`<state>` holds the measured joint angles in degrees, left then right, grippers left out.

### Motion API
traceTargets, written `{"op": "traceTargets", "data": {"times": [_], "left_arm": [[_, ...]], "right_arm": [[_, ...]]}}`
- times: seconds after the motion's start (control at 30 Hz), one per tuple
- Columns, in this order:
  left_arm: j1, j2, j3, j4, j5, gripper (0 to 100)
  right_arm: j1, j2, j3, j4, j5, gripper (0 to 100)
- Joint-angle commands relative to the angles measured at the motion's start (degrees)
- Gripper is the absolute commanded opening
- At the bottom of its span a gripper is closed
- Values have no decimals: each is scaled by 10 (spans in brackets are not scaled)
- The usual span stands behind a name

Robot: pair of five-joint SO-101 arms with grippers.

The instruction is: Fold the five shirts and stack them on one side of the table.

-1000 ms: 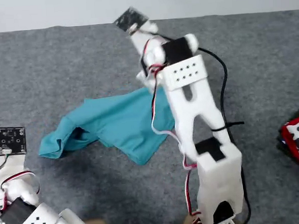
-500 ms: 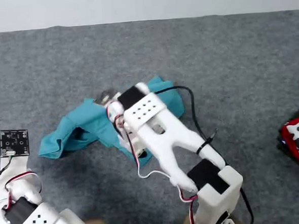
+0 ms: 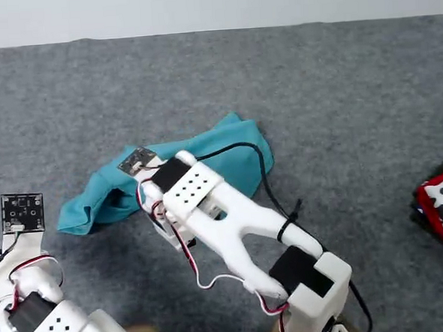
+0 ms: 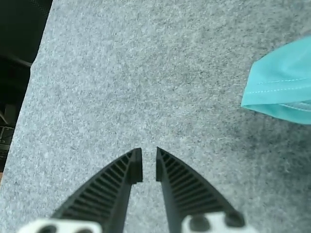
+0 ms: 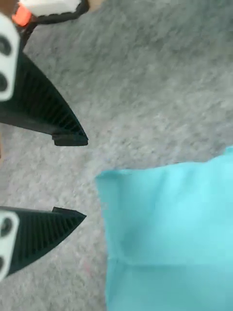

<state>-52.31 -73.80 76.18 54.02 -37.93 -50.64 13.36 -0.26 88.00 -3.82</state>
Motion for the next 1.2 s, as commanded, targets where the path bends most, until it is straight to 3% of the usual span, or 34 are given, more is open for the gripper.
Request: {"op": "traceTargets", "data": {"times": [0.0, 0.43, 0.6, 1.0, 1.17], "left_arm": [[-2, -10, -4, -12, -3, 66], [-4, -10, -4, -11, -3, 66], [-4, -11, -8, 17, -3, 66], [-4, -11, -8, 18, -4, 66], [-3, -11, -8, 18, -4, 66]], "right_arm": [[-9, 20, -5, -19, -31, 223], [28, 162, -69, -19, -36, 219], [65, 170, -116, -15, -35, 219], [63, 176, -139, -2, -17, 218], [63, 195, -139, -2, -15, 103]]}}
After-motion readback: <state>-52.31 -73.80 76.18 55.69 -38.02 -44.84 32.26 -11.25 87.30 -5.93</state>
